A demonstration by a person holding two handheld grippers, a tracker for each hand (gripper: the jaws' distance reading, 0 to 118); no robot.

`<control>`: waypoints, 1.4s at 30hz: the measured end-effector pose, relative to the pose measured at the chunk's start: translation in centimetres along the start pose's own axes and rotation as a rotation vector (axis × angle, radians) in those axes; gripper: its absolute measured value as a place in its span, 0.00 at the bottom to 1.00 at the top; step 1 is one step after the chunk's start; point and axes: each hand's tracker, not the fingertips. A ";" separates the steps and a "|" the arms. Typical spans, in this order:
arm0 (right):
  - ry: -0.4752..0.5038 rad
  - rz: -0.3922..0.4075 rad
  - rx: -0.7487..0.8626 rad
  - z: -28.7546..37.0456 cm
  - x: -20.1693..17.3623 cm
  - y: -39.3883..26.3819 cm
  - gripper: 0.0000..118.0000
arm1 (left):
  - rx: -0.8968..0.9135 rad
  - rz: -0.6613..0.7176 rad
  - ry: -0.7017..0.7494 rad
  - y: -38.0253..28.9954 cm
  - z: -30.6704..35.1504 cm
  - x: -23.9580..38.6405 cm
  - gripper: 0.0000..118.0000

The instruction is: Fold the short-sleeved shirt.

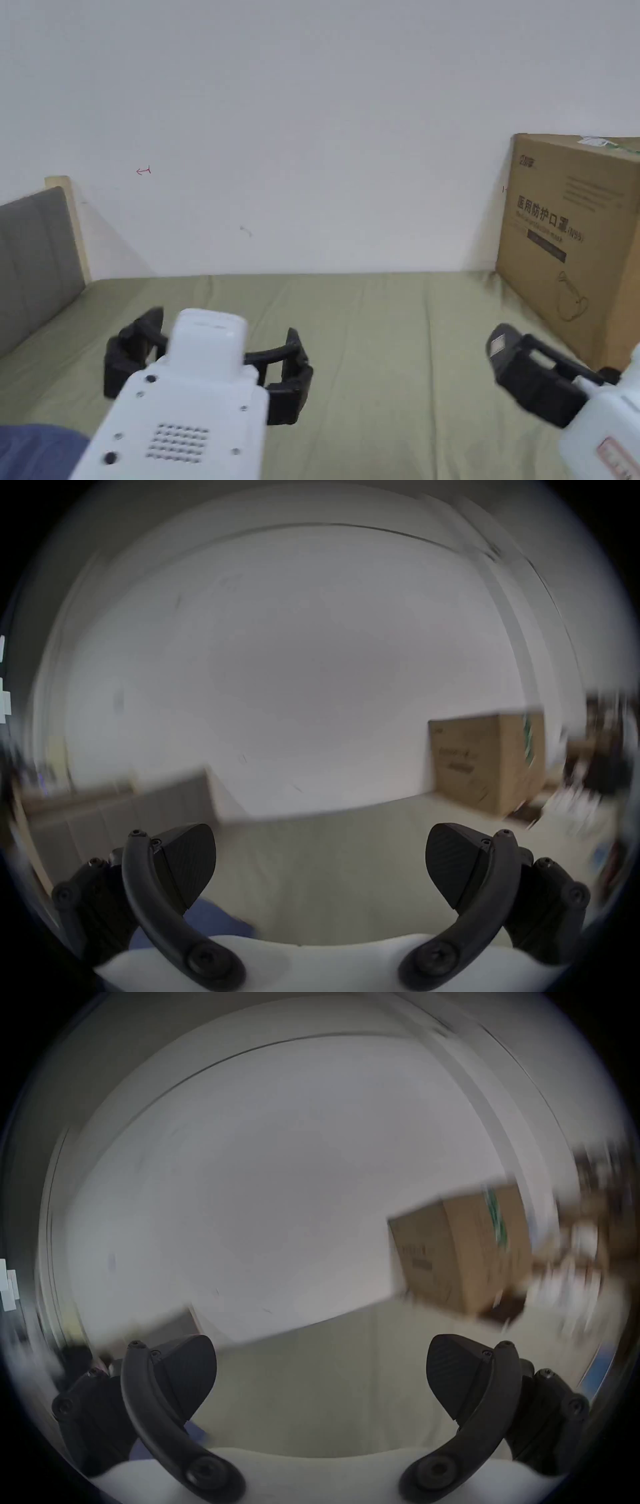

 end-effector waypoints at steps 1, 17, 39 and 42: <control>-0.047 -0.265 -0.033 -0.8 2.1 0.1 1.00 | 0.047 -0.242 0.049 0.0 -0.4 1.6 1.00; -0.083 -0.625 0.112 -1.1 6.1 2.6 1.00 | 0.025 -0.350 -0.019 1.2 -2.3 2.2 1.00; -0.036 0.644 0.101 -0.7 -5.3 -3.0 1.00 | -0.035 0.384 0.004 -2.3 0.0 -1.7 1.00; -0.045 0.624 0.083 -0.8 -5.1 -3.1 1.00 | -0.058 0.385 -0.019 -2.8 -0.1 -1.4 1.00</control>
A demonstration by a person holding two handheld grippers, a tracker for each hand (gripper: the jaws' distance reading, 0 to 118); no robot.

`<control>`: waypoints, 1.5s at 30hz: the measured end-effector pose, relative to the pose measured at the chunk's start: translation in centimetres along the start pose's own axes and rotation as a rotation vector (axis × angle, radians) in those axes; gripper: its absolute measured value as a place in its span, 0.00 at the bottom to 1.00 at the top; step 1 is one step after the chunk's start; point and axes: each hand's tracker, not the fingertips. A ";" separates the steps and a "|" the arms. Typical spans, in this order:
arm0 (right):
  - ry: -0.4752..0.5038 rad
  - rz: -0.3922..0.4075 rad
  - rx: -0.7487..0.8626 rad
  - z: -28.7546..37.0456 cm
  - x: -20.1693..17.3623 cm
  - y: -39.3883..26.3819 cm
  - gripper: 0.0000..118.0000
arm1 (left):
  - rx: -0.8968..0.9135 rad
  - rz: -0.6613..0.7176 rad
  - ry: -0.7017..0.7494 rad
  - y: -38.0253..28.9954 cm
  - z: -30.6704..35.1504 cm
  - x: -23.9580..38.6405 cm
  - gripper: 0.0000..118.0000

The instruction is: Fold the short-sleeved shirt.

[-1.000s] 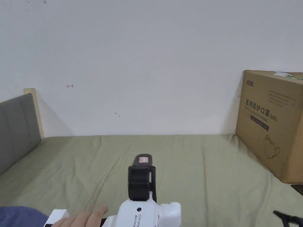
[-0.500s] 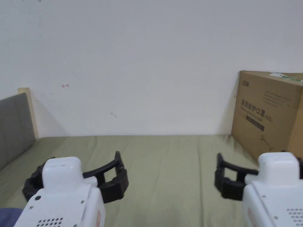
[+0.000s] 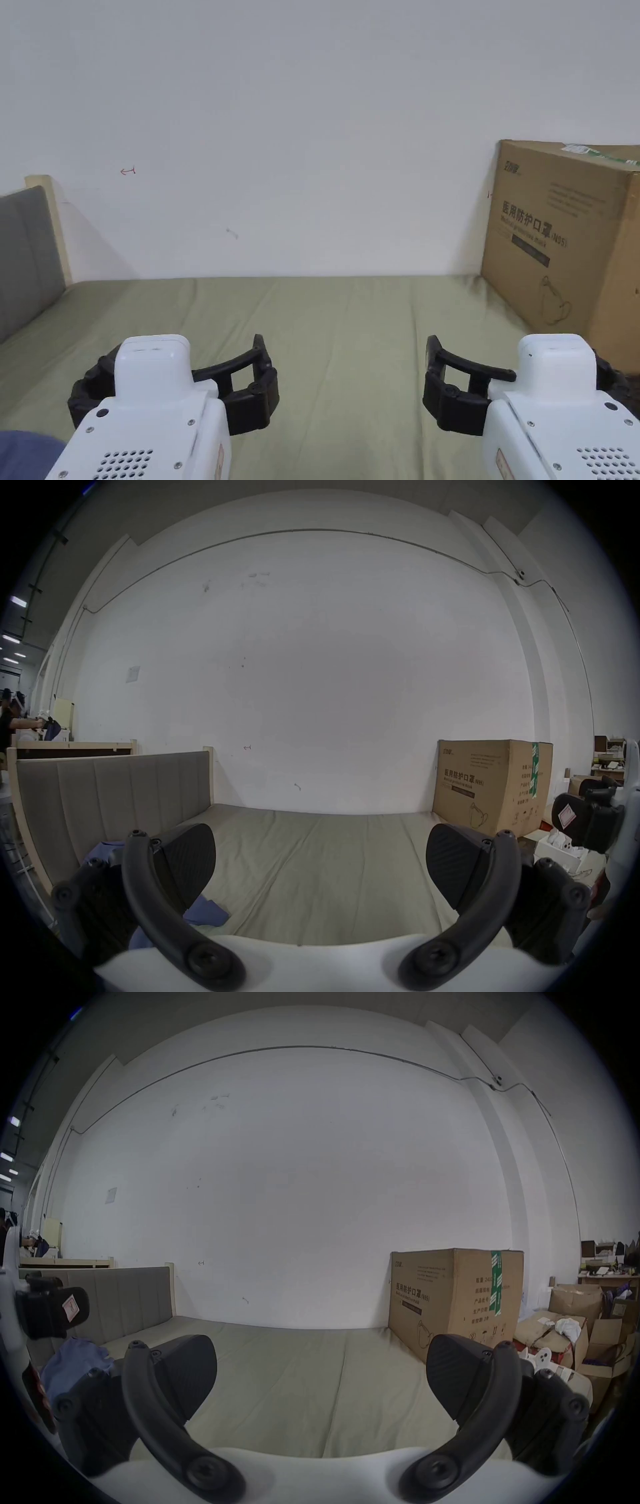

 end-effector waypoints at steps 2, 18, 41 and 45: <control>-0.016 -0.005 -0.024 -0.2 -0.1 -0.2 1.00 | -0.039 0.009 -0.028 -0.3 -0.2 0.0 1.00; 0.054 -0.015 -0.084 -0.3 -1.3 -1.3 1.00 | -0.023 0.000 -0.006 -0.5 0.8 -0.5 1.00; 0.027 -0.129 -0.106 -0.6 1.5 -0.2 0.00 | -0.169 0.098 0.030 -0.4 -1.4 -1.9 0.01; 0.036 -0.105 -0.094 -0.4 1.1 -0.4 0.00 | -0.178 0.089 0.026 -0.6 -1.5 -1.9 0.00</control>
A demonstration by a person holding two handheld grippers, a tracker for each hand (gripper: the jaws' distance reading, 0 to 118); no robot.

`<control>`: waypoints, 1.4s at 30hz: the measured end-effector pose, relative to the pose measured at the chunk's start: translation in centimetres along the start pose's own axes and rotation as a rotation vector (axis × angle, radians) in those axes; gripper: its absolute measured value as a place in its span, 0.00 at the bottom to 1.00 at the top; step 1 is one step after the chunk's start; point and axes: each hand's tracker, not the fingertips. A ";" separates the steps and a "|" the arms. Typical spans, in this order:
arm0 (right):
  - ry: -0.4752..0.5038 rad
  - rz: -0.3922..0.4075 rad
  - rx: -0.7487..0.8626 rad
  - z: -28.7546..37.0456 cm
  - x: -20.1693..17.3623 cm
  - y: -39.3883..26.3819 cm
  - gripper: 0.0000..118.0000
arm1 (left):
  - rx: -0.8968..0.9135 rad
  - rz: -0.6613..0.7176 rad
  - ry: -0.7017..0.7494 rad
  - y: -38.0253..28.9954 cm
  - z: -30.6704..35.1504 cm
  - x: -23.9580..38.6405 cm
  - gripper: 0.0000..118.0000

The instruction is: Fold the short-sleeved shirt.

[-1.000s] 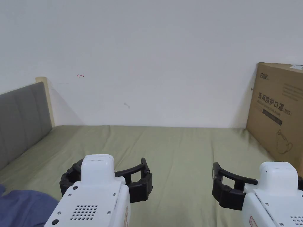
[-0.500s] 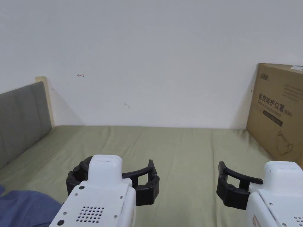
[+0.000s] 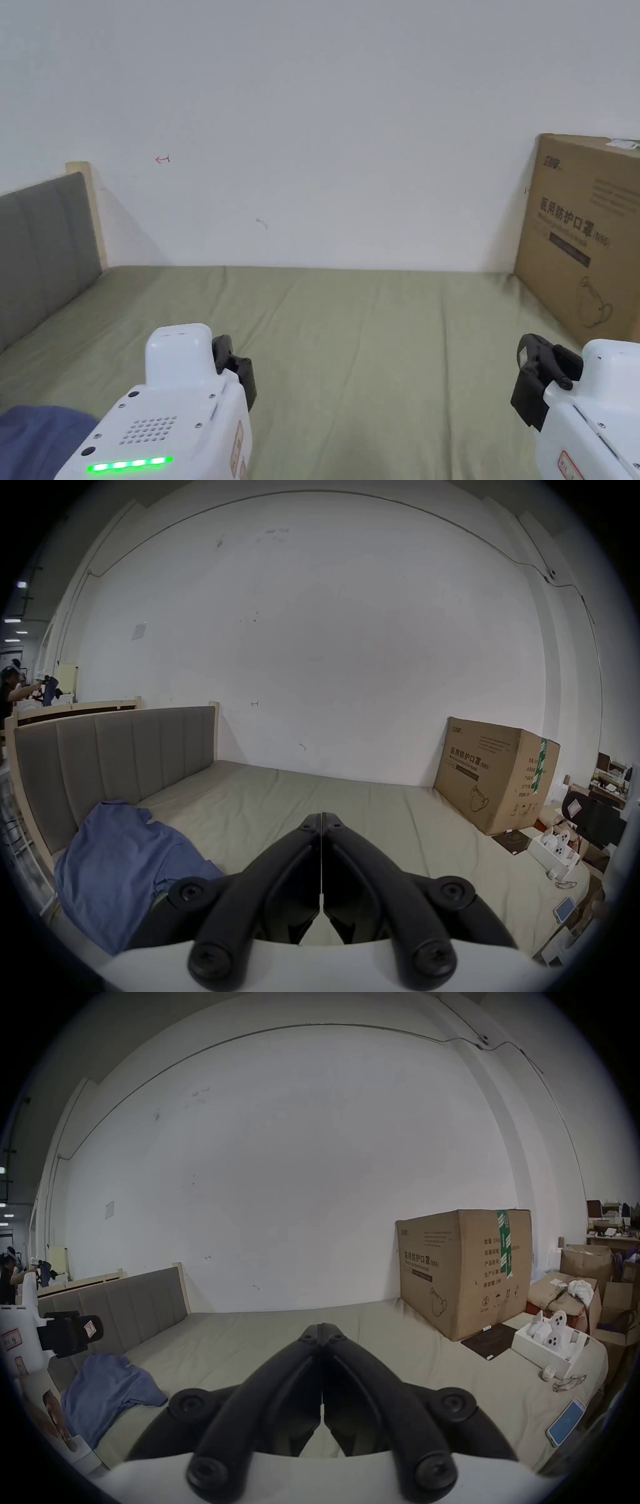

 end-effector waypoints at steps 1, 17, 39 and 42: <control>-0.001 0.005 -0.002 -0.1 -0.3 -0.1 0.00 | 0.001 -0.007 0.000 0.0 0.1 0.0 0.00; 0.547 -0.022 -0.146 -3.4 -18.6 -2.6 0.00 | -0.027 -0.033 0.580 -0.8 12.0 -20.5 0.00; 0.535 0.076 -0.540 -9.7 -17.4 -9.5 0.00 | -0.824 0.292 0.387 -8.2 -14.6 -47.1 0.84; 0.535 0.075 -0.642 -10.9 -17.8 -10.9 0.00 | -0.909 0.285 0.458 -12.0 -18.0 -49.4 0.84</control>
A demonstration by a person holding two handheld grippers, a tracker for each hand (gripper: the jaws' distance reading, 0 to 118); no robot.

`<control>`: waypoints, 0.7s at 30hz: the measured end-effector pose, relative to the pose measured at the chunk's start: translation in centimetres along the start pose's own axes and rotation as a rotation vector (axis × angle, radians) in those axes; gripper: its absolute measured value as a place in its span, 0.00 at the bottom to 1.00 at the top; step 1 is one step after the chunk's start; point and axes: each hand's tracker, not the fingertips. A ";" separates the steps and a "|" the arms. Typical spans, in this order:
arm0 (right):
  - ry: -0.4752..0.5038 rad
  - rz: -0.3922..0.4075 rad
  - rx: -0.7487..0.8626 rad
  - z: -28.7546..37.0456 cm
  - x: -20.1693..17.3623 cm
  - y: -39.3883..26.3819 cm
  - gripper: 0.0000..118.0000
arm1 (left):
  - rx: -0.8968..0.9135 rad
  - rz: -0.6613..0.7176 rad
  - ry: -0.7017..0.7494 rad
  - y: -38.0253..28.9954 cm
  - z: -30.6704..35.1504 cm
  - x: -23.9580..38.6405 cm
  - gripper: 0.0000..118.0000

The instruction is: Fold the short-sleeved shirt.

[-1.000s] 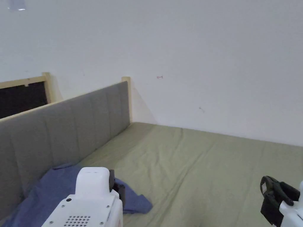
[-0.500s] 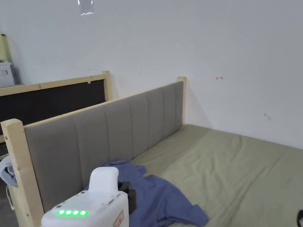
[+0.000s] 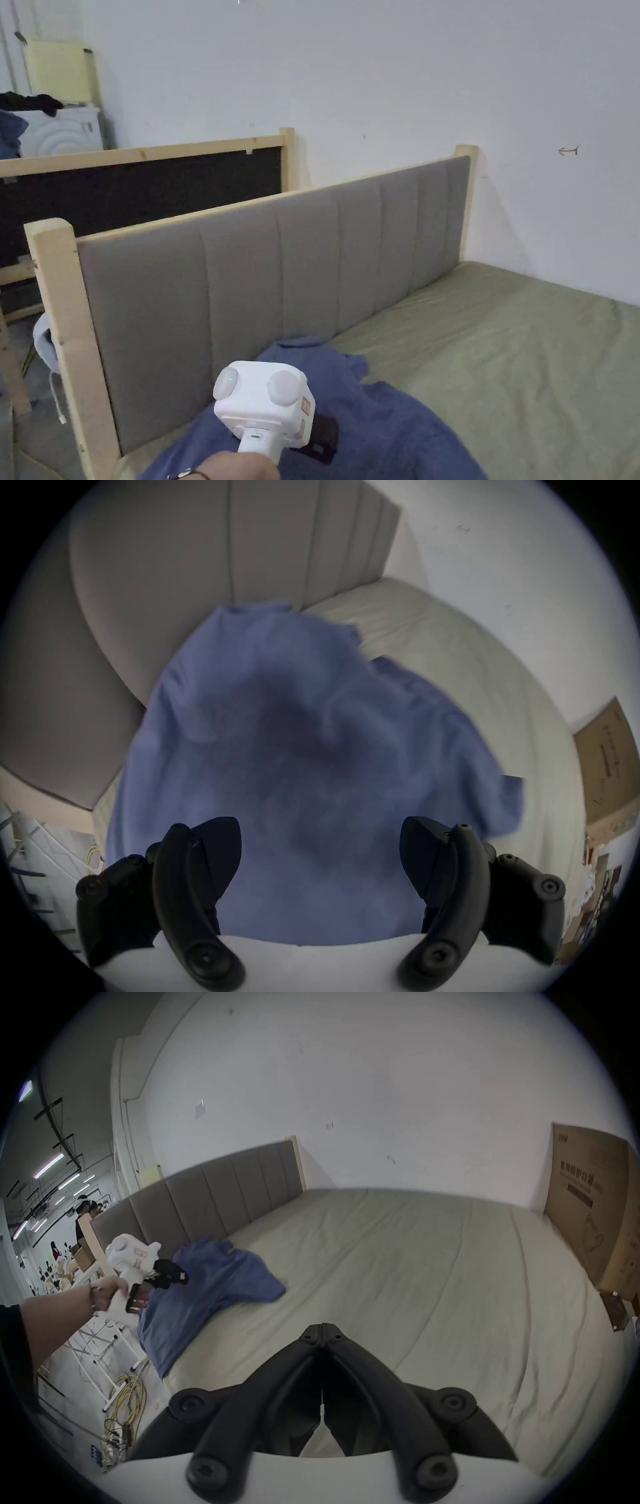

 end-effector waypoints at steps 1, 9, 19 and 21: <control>0.005 -0.004 -0.031 -0.6 0.0 0.0 0.00 | -0.040 -0.011 -0.011 0.3 -2.0 -0.1 0.84; 0.033 -0.052 -0.104 -3.9 0.0 0.4 0.00 | 0.081 -0.071 0.048 -2.9 -5.2 1.9 1.00; 0.069 -0.054 -0.078 -1.6 -0.5 0.4 0.00 | 0.165 -0.188 0.039 -3.4 0.2 2.3 0.13; 0.060 -0.068 -0.055 -0.2 0.0 0.5 0.00 | 0.161 -0.220 -0.008 -3.9 2.6 2.3 0.01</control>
